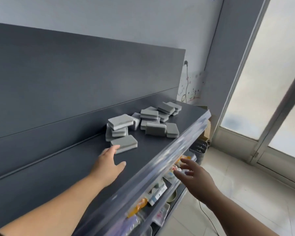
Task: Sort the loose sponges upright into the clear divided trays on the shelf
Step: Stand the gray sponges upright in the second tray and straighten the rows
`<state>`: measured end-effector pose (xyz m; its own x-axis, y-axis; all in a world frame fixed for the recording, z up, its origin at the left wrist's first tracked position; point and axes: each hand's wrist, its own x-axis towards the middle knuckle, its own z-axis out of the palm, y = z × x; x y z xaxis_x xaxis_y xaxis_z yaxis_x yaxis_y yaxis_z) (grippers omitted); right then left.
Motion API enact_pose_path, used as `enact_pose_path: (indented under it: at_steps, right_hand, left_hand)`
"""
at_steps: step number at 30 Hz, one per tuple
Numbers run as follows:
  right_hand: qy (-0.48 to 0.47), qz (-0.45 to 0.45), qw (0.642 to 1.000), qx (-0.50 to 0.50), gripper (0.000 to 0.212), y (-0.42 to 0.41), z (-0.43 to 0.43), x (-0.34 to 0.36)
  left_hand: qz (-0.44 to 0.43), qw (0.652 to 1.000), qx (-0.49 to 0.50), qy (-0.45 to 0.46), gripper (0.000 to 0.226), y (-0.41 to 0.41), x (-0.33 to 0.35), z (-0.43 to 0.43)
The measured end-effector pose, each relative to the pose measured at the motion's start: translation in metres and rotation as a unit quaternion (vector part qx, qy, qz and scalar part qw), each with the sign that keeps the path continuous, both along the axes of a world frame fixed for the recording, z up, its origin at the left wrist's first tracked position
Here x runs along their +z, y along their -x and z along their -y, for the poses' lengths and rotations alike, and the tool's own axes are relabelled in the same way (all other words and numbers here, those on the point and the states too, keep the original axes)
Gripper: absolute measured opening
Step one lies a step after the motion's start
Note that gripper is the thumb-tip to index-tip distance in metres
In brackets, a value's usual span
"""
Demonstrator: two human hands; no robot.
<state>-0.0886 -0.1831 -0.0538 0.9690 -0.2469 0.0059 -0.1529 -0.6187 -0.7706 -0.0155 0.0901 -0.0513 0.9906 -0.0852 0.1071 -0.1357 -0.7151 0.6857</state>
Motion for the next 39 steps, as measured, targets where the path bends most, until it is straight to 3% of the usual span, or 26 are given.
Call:
enact_pose_path:
  at_steps: [11, 17, 20, 24, 28, 32, 35, 39]
  right_hand:
    - [0.041, -0.007, 0.998, 0.043, 0.052, -0.171, -0.026, 0.004]
    - [0.096, 0.014, 0.992, 0.078, 0.05, -0.24, -0.015, 0.009]
    - [0.129, 0.042, 0.985, 0.104, 0.048, -0.269, -0.005, 0.009]
    - [0.189, 0.037, 0.968, 0.158, 0.055, -0.299, 0.011, 0.005]
    - [0.241, -0.013, 0.945, 0.223, 0.062, -0.319, 0.023, -0.001]
    - [0.146, 0.0, 0.954, 0.262, 0.049, -0.334, 0.029, 0.005]
    - [0.005, 0.022, 0.963, 0.269, 0.042, -0.339, 0.025, 0.021]
    - [-0.184, -0.013, 0.932, 0.314, 0.037, -0.323, 0.002, 0.026]
  left_hand:
    - [0.089, 0.993, 0.061, -0.047, 0.066, -0.182, 0.025, -0.005]
    - [0.036, 0.971, 0.039, -0.232, 0.079, -0.228, 0.014, 0.019]
    - [0.0, 0.959, 0.064, -0.276, 0.077, -0.236, 0.013, 0.027]
    - [-0.006, 0.957, 0.11, -0.268, 0.081, -0.236, 0.021, 0.036]
    - [0.006, 0.97, 0.178, -0.164, 0.076, -0.226, 0.035, 0.049]
    - [0.024, 0.964, 0.243, -0.101, 0.074, -0.202, 0.042, 0.067]
    - [0.026, 0.954, 0.298, 0.013, 0.074, -0.18, 0.042, 0.077]
    - [0.038, 0.932, 0.346, 0.105, 0.051, -0.145, 0.039, 0.079]
